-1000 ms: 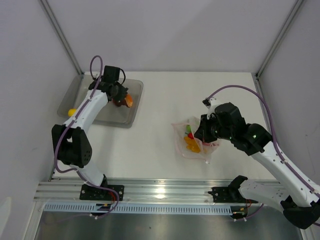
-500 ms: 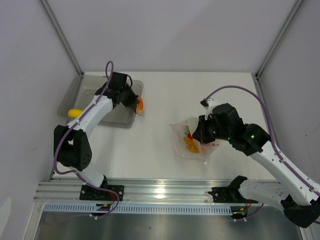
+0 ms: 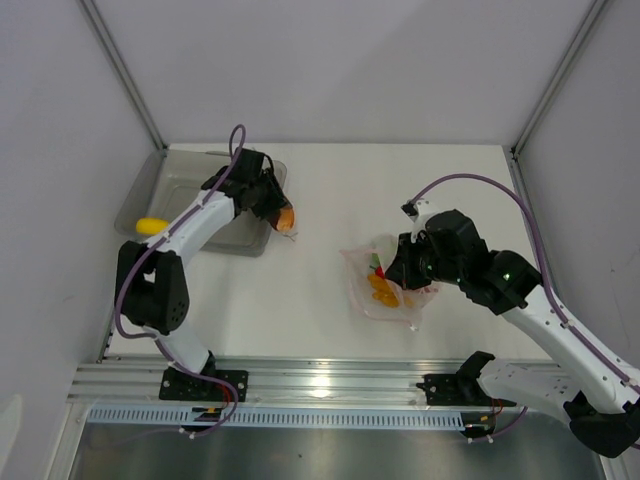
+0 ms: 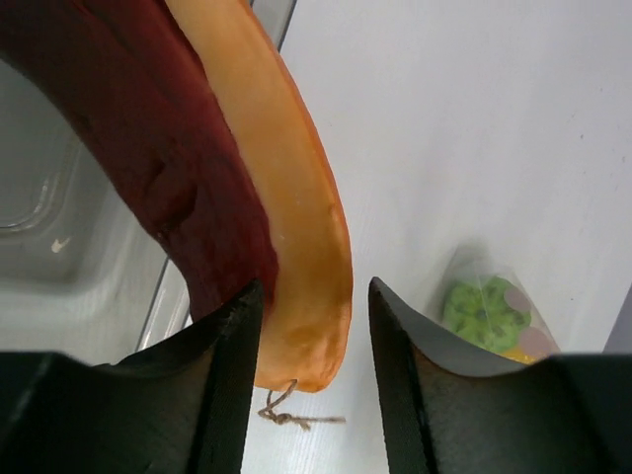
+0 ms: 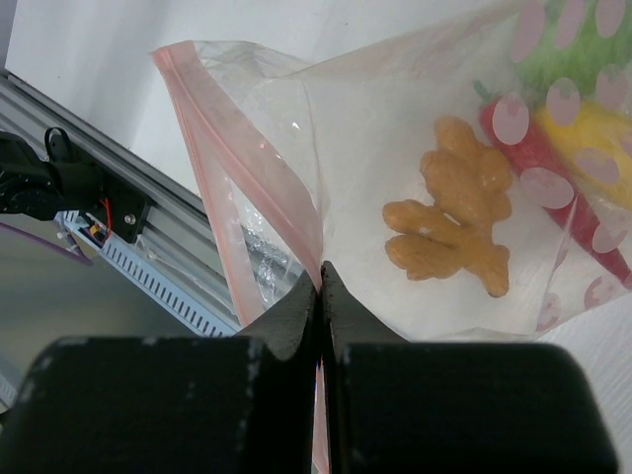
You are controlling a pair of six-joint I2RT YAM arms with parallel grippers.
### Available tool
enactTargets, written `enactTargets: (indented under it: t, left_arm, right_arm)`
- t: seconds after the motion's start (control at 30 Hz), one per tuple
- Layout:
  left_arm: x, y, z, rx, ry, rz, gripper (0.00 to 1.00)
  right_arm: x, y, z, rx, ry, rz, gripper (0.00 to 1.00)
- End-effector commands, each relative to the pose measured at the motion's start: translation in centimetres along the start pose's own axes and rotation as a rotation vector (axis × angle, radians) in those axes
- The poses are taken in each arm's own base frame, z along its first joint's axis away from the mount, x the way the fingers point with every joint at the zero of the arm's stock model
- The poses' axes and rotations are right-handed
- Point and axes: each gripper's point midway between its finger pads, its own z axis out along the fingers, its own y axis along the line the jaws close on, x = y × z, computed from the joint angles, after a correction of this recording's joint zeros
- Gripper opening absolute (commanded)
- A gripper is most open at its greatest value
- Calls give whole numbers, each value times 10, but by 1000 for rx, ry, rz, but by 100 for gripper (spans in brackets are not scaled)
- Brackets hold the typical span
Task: Place the food in the zip-top bag and seal the zipper
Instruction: Place the fake food in the bin, then pick up the fake food from the bin.
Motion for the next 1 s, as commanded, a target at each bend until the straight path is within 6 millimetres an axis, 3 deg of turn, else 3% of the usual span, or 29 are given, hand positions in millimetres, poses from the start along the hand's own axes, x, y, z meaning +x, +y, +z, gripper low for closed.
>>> enactTargets:
  t: [0.0,0.07,0.2,0.27,0.3,0.33,0.57,0.77,0.83,0.97]
  left_arm:
    - [-25,-11,-32,9,-113,63,50]
    - [-33,-9,-42,-13,-159,72,61]
    - [-38,-4,-56,-46,-193,78,68]
    - [-42,-5,-69,-62,-238,82,79]
    - [-47,1,-74,-103,-280,75,95]
    - [-44,7,-77,-133,-279,69,99]
    - [-27,10,-93,-138,-259,-45,100]
    - [-25,3,-97,-107,-297,132,100]
    - [-24,6,-92,-139,-265,177,98]
    - [-17,34,-87,-286,-213,212,94]
  right_arm:
    - [-5,3,-2,-8,-33,6,0]
    - [-5,4,-2,-11,-32,6,0]
    - [-3,6,0,-17,-27,7,0]
    - [-3,6,2,-14,-26,7,0]
    - [-2,7,2,-17,-24,4,0]
    - [-1,7,3,-16,-22,7,0]
    - [1,10,7,-26,-18,10,0]
    - [2,11,6,-19,-12,3,0]
    - [1,11,4,-17,-21,2,0]
    - [2,10,4,-15,-21,6,0]
